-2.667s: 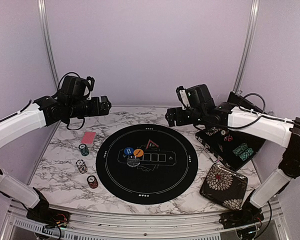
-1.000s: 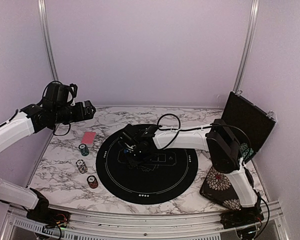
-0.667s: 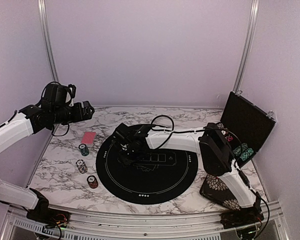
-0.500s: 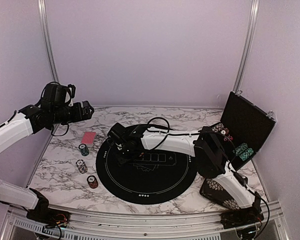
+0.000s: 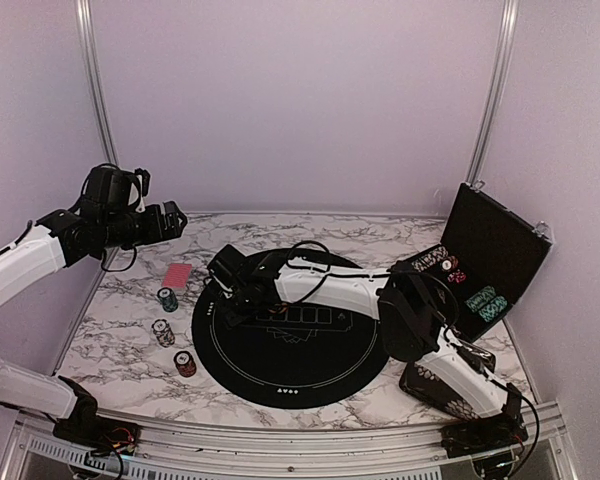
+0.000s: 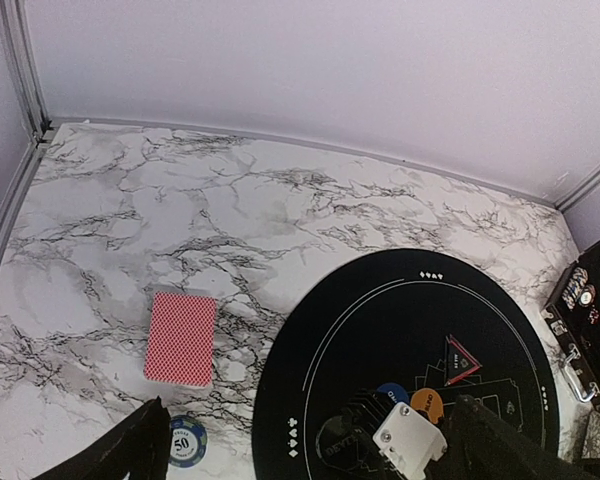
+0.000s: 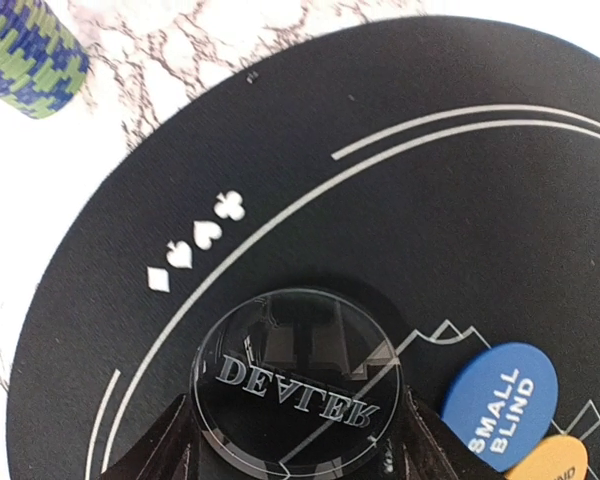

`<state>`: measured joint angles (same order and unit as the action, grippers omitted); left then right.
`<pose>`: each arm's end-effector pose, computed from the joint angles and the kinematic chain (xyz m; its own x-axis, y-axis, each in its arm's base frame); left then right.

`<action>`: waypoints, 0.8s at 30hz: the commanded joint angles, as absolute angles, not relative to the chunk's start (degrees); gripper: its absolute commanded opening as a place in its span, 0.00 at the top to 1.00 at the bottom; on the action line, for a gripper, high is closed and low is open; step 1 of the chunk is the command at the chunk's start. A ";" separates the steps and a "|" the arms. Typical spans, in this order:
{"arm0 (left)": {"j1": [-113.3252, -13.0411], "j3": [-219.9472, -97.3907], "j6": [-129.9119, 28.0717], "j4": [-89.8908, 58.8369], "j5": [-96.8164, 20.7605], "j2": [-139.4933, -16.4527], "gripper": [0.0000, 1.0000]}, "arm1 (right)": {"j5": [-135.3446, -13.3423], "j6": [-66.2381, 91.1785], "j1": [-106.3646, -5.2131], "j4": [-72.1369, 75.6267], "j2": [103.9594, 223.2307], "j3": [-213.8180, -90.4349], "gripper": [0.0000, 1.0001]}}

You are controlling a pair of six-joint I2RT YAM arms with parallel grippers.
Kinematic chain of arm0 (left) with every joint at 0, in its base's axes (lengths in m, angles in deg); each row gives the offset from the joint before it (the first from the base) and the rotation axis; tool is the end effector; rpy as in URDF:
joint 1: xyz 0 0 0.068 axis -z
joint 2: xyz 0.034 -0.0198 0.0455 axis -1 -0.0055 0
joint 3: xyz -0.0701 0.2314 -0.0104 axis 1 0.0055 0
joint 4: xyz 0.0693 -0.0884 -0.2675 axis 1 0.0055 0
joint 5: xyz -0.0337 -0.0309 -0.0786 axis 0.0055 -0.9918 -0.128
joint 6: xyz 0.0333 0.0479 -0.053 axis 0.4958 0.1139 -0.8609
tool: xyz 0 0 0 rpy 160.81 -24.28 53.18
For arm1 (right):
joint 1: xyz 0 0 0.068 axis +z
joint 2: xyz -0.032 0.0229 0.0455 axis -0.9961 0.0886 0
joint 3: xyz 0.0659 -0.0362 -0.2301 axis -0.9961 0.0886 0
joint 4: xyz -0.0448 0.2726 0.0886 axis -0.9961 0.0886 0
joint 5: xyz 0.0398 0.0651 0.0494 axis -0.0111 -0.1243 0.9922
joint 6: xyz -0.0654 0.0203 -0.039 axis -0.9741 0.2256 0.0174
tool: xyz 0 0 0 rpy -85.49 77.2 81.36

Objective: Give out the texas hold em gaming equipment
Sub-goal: Move the dealer button to the dealer area.

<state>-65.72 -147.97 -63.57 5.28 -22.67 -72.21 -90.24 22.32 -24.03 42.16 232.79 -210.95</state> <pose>0.3198 -0.1330 0.2875 -0.5008 -0.2230 -0.8363 0.1062 0.9431 -0.3151 0.2907 0.5019 0.0933 -0.6270 -0.5429 -0.5587 -0.6750 0.7367 0.0416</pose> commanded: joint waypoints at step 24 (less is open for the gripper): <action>-66.79 -147.23 -63.16 4.89 -24.21 -71.56 0.01 | -86.30 20.95 -23.39 37.88 231.02 -215.01 0.21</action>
<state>-66.42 -147.95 -63.59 5.28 -23.77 -72.24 -87.37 21.45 -24.01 39.24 234.12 -212.54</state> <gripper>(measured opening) 0.989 0.780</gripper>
